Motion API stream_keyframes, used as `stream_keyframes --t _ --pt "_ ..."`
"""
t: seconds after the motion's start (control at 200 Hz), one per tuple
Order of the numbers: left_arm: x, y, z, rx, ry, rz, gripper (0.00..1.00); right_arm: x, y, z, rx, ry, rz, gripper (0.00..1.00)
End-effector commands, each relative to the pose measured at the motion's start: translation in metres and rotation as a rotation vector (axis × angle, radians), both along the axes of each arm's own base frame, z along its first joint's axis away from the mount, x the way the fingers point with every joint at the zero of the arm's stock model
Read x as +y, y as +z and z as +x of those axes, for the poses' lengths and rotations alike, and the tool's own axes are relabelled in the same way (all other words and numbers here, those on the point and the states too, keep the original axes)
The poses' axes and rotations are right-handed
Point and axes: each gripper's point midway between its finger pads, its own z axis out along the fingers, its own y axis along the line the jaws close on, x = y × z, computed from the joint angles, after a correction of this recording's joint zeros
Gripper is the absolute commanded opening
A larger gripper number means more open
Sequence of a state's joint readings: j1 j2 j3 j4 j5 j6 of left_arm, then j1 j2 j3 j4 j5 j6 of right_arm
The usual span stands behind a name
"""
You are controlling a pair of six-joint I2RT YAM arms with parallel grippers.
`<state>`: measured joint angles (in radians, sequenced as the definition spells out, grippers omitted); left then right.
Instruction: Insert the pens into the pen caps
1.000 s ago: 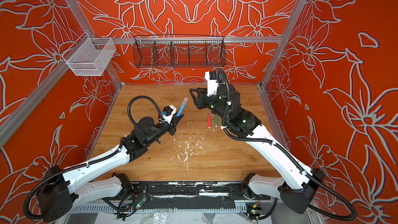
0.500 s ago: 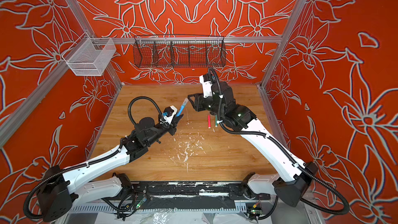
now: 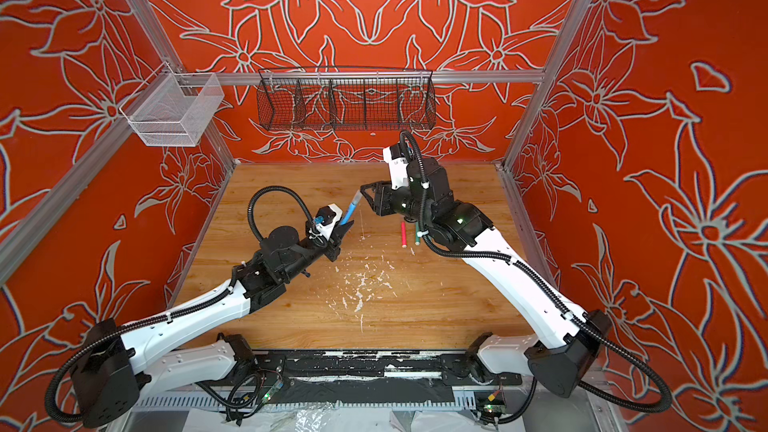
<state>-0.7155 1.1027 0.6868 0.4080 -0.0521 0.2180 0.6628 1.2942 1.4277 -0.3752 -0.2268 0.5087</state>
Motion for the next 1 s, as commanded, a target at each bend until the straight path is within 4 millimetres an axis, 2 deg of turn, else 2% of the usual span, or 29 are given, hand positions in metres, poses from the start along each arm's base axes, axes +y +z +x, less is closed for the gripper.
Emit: stream_keyframes --t 0.0,0.315,0.545,0.676,0.901,0.996 --pt "-0.002 0.014 -0.004 -0.045 -0.010 -0.036 0.00 0.010 -0.013 -0.005 0.044 0.043 0.003 0.37" --pt "-0.001 0.017 -0.004 -0.015 -0.006 -0.048 0.00 0.012 -0.013 -0.007 0.047 0.049 0.010 0.36" --pt "-0.012 0.011 -0.009 0.054 -0.066 -0.056 0.00 -0.010 0.027 0.000 -0.050 -0.029 0.052 0.42" --pt "-0.014 0.013 -0.011 0.059 -0.082 -0.066 0.00 -0.010 0.040 0.001 -0.077 -0.016 0.075 0.42" --pt "-0.017 0.016 -0.013 0.090 -0.101 -0.087 0.00 0.008 0.032 0.001 -0.038 0.057 0.100 0.42" --pt "-0.018 0.016 -0.013 0.095 -0.105 -0.092 0.00 0.011 0.023 0.004 -0.007 0.055 0.101 0.42"
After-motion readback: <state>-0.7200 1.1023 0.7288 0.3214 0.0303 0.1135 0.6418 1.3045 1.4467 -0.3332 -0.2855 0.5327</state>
